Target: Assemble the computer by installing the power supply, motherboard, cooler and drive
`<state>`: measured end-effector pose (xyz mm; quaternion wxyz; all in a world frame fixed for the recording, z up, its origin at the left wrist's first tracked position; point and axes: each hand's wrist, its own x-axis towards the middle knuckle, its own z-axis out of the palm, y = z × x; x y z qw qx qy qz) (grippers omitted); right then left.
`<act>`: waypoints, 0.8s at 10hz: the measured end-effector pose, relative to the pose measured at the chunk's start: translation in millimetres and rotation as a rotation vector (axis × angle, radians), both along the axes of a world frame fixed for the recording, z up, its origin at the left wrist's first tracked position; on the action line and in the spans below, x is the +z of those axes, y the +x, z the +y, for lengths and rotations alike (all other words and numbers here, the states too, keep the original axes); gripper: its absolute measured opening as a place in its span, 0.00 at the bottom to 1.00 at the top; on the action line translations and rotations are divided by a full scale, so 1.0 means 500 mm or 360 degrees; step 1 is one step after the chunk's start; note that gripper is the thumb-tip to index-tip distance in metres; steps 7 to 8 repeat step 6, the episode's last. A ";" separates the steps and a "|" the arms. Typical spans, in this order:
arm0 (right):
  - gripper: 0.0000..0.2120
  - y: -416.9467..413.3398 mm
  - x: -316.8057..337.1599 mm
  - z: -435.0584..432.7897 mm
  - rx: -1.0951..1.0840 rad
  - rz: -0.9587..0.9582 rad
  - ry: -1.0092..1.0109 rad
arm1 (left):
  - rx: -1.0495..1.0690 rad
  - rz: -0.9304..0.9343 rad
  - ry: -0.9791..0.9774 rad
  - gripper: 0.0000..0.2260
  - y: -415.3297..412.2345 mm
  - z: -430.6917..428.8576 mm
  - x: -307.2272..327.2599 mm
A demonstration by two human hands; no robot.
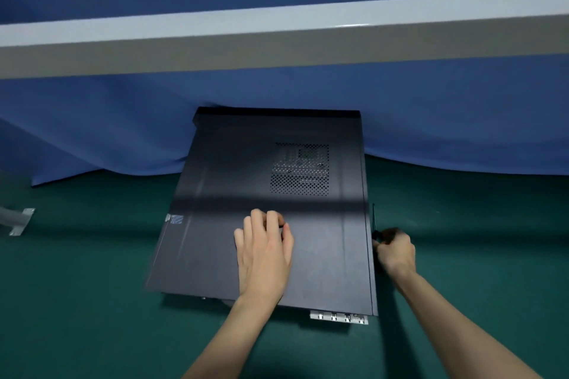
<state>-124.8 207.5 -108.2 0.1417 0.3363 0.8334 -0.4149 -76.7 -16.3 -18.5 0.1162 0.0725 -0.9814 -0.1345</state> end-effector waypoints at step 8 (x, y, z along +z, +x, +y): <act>0.11 -0.002 0.070 0.017 0.0077 0.0077 0.0147 | -0.0074 -0.0078 0.0214 0.03 0.017 -0.020 0.007</act>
